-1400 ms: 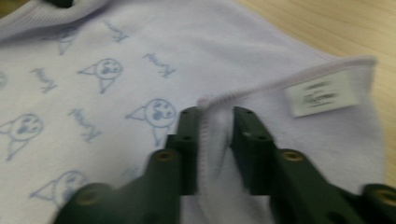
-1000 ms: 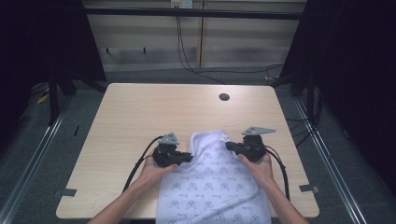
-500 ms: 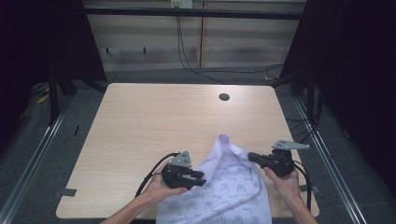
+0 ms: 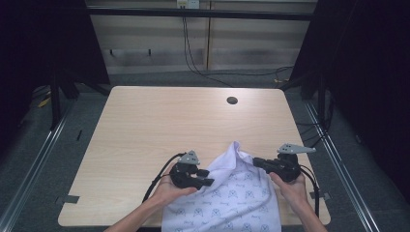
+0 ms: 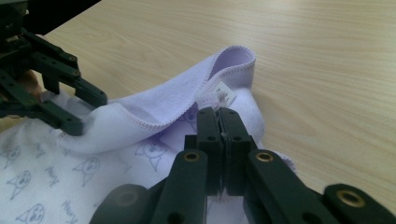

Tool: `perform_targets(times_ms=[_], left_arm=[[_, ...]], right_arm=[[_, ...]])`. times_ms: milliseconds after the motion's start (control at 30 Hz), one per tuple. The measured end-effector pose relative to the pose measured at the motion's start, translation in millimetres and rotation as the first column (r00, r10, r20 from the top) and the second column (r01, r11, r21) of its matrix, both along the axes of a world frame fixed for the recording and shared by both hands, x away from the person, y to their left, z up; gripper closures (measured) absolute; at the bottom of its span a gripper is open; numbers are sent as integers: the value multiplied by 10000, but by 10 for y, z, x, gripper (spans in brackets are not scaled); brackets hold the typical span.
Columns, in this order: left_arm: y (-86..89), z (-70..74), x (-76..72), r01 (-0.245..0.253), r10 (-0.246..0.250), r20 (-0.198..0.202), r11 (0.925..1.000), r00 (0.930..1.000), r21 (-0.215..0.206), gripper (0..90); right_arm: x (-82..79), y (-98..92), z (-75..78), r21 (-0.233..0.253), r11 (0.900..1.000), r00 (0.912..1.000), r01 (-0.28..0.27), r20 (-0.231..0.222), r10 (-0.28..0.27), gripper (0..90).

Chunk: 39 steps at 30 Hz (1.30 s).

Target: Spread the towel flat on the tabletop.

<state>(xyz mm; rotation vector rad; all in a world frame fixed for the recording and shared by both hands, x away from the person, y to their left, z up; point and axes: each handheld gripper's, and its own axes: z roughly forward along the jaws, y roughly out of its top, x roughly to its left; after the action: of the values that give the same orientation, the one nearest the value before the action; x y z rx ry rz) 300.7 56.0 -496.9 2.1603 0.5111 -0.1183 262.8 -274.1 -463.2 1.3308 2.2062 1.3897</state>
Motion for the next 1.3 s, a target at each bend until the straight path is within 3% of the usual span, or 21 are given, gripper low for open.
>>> perform_targets(times_ms=[100, 233, 267, 433, 467, 567, 667, 700, 733, 767, 833, 867, 900, 933, 1067, 1100, 1133, 1200, 1233, 1267, 1300], left_arm=[[-8, -1, 2, -95, 95, 246, 10000, 9997, -14, 789], [113, 135, 15, -122, 135, 117, 9949, 9998, -1004, 797], [212, 214, 38, -373, 384, 45, 9883, 9993, -1476, 796], [449, 390, 158, -1068, 1139, 198, 9696, 9933, -2203, 798], [582, 486, 248, -1432, 1548, 253, 9554, 9876, -2584, 799], [765, 610, 380, -1904, 2128, 572, 9446, 9754, -2674, 837], [941, 693, 525, -2529, 2835, 874, 9319, 9550, -2601, 850], [941, 693, 525, -2529, 2835, 874, 9319, 9550, -2601, 855], [1049, 746, 627, -2968, 3308, 1206, 9255, 9360, -2354, 857], [1049, 746, 627, -2968, 3308, 1206, 9255, 9360, -2354, 860], [1217, 843, 805, -3560, 3959, 1365, 9015, 9081, -2462, 861], [1263, 878, 874, -3722, 4150, 1469, 8939, 8979, -2501, 861], [1263, 878, 874, -3722, 4150, 1469, 8939, 8979, -2501, 861], [1337, 946, 1009, -3988, 4426, 1546, 8827, 8833, -2485, 860], [1396, 1045, 1210, -4196, 4699, 1528, 8654, 8694, -2740, 853], [1400, 1040, 1255, -4429, 4888, 1508, 8584, 8593, -2588, 829], [1411, 1023, 1291, -4825, 5234, 1398, 8406, 8405, -2463, 761], [1478, 975, 1333, -5229, 5603, 1227, 8175, 8192, -2415, 686], [1478, 975, 1333, -5229, 5603, 1227, 8175, 8192, -2415, 658], [1546, 902, 1317, -5382, 5726, 1062, 8084, 8130, -2385, 641], [1568, 862, 1297, -5335, 5650, 1069, 8152, 8182, -2254, 642]], right_arm=[[-4, -3, -1, -22, 10000, 10000, -34, 11, 34, 885], [-3, -63, 21, 93, 9999, 9999, 119, 22, -119, 885], [1, -85, 27, 124, 9997, 9998, 194, 0, -194, 884], [26, -213, 89, 297, 9981, 9983, 541, 198, -547, 884], [27, -232, 116, 342, 9976, 9978, 607, 232, -615, 884], [51, -296, 202, 476, 9962, 9960, 727, 484, -750, 884], [126, -361, 312, 632, 9939, 9923, 905, 787, -953, 884], [126, -361, 312, 632, 9939, 9923, 905, 787, -953, 884], [215, -397, 398, 654, 9922, 9894, 1064, 923, -1122, 885], [271, -415, 441, 660, 9916, 9881, 1114, 992, -1176, 885], [402, -443, 535, 605, 9902, 9850, 1255, 1118, -1317, 885], [475, -454, 584, 618, 9896, 9838, 1303, 1159, -1368, 885], [475, -454, 584, 618, 9896, 9838, 1303, 1159, -1368, 885], [638, -450, 672, 605, 9895, 9822, 1315, 1271, -1383, 885], [990, -342, 783, 595, 9894, 9789, 1323, 1488, -1399, 883], [1077, -307, 788, 513, 9892, 9786, 1373, 1474, -1435, 880], [1158, -282, 777, 427, 9891, 9790, 1408, 1425, -1455, 866], [1267, -241, 721, -96, 9813, 9732, 1920, 1310, -1892, 735], [1267, -241, 721, -96, 9813, 9732, 1920, 1310, -1892, 735], [1300, -262, 659, -463, 9671, 9620, 2500, 1254, -2426, 668], [1291, -290, 629, -416, 9686, 9637, 2450, 1200, -2386, 668]])
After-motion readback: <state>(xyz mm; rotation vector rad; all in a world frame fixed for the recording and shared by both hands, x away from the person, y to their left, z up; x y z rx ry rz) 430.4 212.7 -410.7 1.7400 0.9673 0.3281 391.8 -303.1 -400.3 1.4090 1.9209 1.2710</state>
